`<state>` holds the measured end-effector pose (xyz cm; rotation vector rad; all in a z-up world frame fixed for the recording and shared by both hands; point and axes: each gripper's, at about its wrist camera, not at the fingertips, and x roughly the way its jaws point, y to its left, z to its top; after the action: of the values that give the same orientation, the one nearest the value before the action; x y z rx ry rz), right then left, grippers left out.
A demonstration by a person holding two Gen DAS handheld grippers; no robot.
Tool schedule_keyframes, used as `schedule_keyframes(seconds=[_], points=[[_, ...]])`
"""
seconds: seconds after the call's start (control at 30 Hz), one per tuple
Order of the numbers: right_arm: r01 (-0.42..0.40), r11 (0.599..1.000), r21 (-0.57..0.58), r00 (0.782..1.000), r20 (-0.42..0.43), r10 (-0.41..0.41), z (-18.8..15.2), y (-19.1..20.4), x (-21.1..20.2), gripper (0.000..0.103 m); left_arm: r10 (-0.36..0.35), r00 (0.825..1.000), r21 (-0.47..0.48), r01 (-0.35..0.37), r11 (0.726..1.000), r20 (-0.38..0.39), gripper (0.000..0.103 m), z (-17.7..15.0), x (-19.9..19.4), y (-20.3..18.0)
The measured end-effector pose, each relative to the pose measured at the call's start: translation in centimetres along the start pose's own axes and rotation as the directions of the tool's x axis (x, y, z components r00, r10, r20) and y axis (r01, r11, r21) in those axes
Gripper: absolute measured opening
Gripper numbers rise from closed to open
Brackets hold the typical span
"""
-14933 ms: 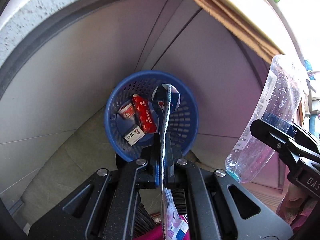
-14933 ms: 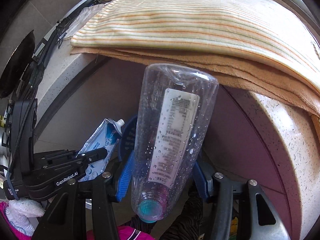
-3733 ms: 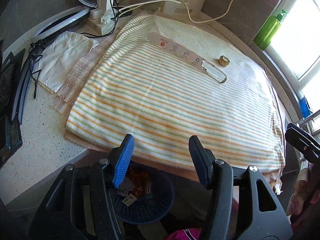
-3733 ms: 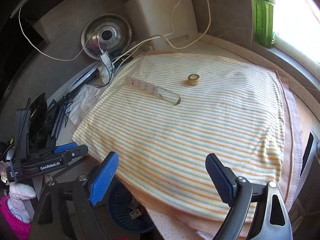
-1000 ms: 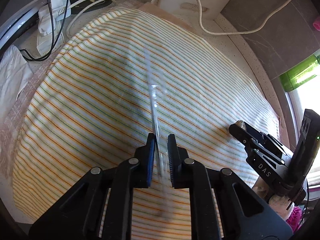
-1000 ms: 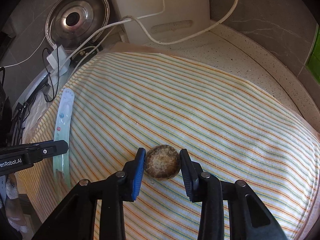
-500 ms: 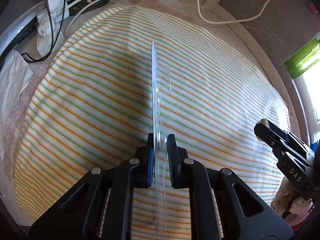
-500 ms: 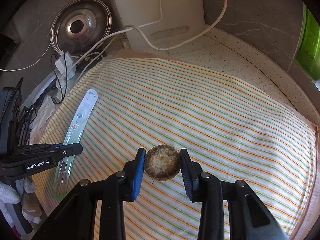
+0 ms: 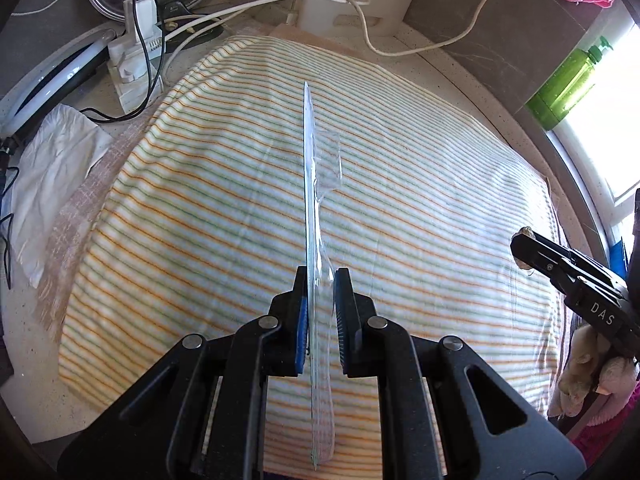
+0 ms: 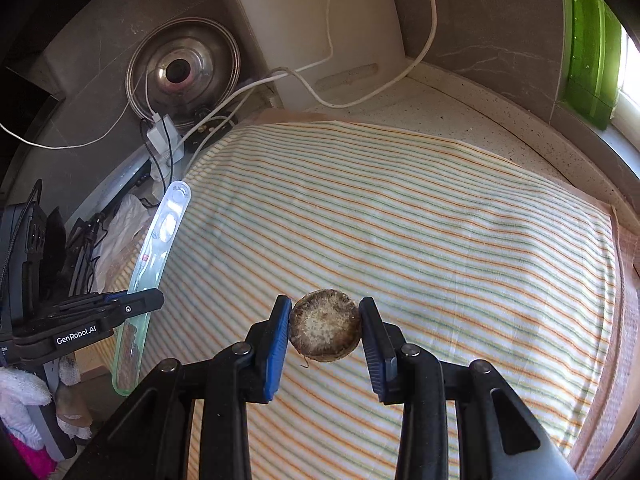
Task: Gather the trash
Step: 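Carry the bottle cap and toothbrush package down over the blue wastebasket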
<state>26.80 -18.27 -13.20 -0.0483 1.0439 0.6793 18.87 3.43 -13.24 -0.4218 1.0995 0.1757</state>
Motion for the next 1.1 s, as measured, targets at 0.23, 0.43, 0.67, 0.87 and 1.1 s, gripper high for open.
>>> schedule_keyframes(seconds=[0.23, 0.43, 0.67, 0.87, 1.1], points=[[-0.009, 1.000, 0.000, 1.000, -0.004, 0.009, -3.0, 2.5, -2.1, 0.035, -0.010, 1.000, 0.016, 0.009, 1.000, 0.014, 0.010, -3.2, -3.1, 1.8], [-0.003, 1.000, 0.016, 1.000, 0.003, 0.003, -5.4, 4.4, -3.8, 0.035, -0.020, 1.000, 0.017, 0.019, 1.000, 0.024, 0.010, -5.8, -4.9, 3.6], [0.019, 0.999, 0.042, 1.000, 0.008, -0.019, -8.3, 7.2, -5.3, 0.035, -0.036, 0.999, 0.028, 0.036, 0.999, 0.002, 0.010, -9.5, -6.3, 6.1], [0.029, 0.997, 0.066, 1.000, 0.000, -0.029, -11.3, 10.1, -6.0, 0.035, -0.038, 0.999, 0.034, 0.039, 0.999, -0.024, 0.010, -12.5, -7.6, 8.7], [0.020, 0.995, 0.099, 1.000, -0.016, -0.019, -14.9, 13.2, -6.3, 0.035, -0.037, 0.998, 0.053, 0.040, 0.998, -0.054, 0.010, -15.5, -8.7, 10.9]])
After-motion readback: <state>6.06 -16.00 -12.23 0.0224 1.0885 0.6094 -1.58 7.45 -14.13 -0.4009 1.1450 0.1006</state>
